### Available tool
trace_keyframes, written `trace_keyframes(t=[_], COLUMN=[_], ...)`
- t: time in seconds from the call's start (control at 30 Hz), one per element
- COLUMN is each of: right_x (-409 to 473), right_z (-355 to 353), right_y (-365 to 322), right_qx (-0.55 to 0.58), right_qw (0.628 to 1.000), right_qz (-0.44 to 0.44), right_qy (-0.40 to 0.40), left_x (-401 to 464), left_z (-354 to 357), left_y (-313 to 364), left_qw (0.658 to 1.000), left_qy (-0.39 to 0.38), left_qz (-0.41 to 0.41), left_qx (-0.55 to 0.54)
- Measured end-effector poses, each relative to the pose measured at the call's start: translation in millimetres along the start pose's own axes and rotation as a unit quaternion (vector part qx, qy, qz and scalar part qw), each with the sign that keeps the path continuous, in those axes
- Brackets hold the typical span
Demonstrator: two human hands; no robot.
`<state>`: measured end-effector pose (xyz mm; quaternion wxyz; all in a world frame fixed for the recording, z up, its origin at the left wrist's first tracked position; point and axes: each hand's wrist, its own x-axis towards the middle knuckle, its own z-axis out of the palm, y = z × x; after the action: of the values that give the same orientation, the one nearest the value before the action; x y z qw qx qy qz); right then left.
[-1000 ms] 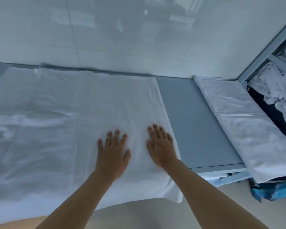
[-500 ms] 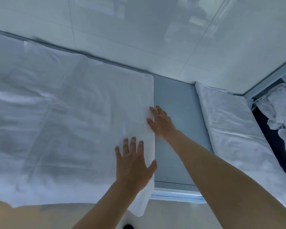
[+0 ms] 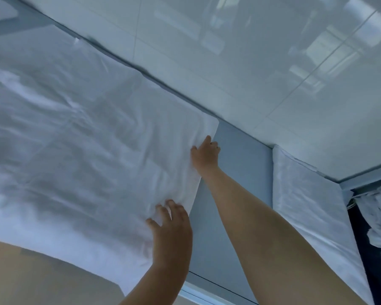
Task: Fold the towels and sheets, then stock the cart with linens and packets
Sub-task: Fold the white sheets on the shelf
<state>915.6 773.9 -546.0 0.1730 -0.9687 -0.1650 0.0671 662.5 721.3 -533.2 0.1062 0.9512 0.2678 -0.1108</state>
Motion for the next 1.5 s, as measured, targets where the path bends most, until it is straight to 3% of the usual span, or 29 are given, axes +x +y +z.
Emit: trace_keyframes(t=[0.13, 0.27, 0.6, 1.13, 1.5], right_x=[8, 11, 7, -9, -7], right_z=[-6, -12, -37, -69, -62], right_y=[-3, 3, -39, -246, -450], right_qx=[0.099, 0.114, 0.022, -0.022, 0.006], right_qw=[0.994, 0.993, 0.994, 0.99, 0.985], right_qz=[0.049, 0.015, -0.094, -0.067, -0.086], right_qy=[-0.009, -0.004, 0.047, 0.125, 0.15], left_x=[-1, 6, -3, 11, 47], left_z=[-4, -9, -65, -164, -262], left_y=[20, 12, -45, -228, -429], left_qw=[0.999, 0.998, 0.991, 0.975, 0.967], left_qy=[-0.02, 0.006, -0.03, 0.048, 0.065], left_qz=[-0.033, -0.058, -0.066, 0.011, 0.029], left_qx=[0.03, -0.004, -0.11, -0.217, -0.244])
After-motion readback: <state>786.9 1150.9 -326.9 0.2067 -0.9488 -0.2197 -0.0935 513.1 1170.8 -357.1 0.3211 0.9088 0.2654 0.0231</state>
